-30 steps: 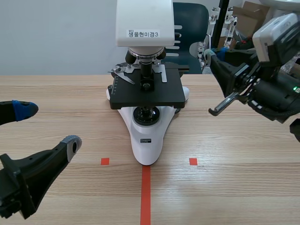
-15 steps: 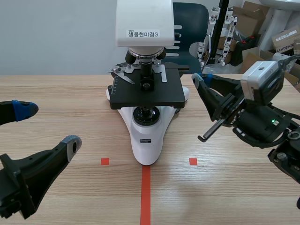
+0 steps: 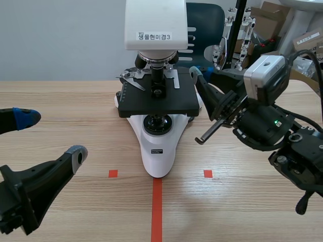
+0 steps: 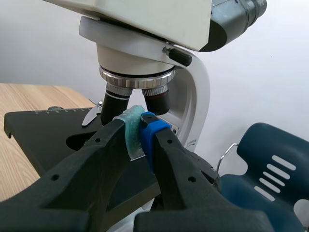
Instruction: Point at the revolving nosepiece
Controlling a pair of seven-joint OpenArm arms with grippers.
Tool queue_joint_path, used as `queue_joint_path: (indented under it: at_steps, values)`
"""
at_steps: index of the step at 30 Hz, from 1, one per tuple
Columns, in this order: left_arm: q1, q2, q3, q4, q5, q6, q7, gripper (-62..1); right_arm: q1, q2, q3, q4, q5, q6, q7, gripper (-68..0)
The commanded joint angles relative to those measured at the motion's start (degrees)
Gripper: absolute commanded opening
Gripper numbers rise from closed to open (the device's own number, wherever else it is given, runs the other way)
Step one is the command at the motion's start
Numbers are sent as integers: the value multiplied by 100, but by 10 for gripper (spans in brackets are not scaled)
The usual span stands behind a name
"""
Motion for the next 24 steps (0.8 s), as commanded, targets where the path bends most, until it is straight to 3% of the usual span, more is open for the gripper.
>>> queue_joint_path:
  at_steps: [1, 24]
  values:
    - [28, 46, 15, 118, -35, 15, -81, 14, 98, -33, 13, 103, 63, -17, 52, -667]
    - [28, 46, 15, 118, -35, 15, -81, 14, 101, -157, 13, -46, 63, -42, 81, -667]
